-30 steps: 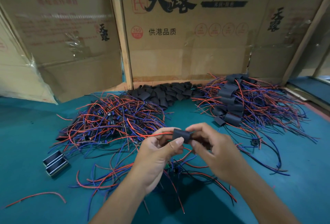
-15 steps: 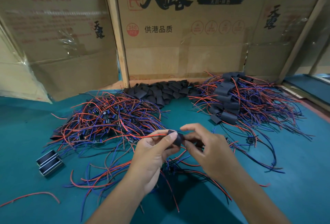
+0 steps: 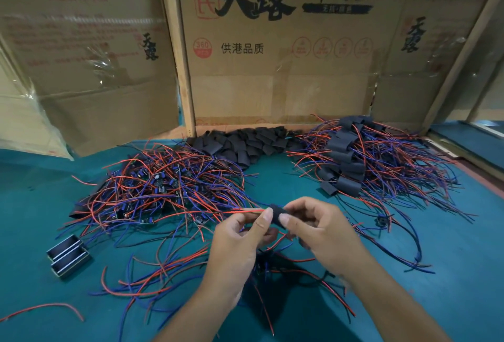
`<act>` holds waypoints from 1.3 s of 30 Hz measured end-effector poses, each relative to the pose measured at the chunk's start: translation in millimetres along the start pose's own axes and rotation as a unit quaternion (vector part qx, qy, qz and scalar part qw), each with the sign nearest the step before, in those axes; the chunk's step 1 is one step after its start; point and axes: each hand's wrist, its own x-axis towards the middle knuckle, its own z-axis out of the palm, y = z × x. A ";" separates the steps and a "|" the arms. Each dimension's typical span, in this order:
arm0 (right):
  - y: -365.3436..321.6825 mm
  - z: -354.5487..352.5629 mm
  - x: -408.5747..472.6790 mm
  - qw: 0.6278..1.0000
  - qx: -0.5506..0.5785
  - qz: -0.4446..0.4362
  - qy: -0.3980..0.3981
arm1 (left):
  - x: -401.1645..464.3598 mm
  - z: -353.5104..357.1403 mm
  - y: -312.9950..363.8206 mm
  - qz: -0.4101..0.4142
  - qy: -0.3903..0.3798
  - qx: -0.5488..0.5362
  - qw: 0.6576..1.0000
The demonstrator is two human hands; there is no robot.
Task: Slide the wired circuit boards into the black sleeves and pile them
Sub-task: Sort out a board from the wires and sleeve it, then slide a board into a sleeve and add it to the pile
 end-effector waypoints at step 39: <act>-8.9 42.4 175.2 0.907 -0.414 0.038 0.066 | 16.7 -17.6 -15.7 0.224 0.033 0.504 0.834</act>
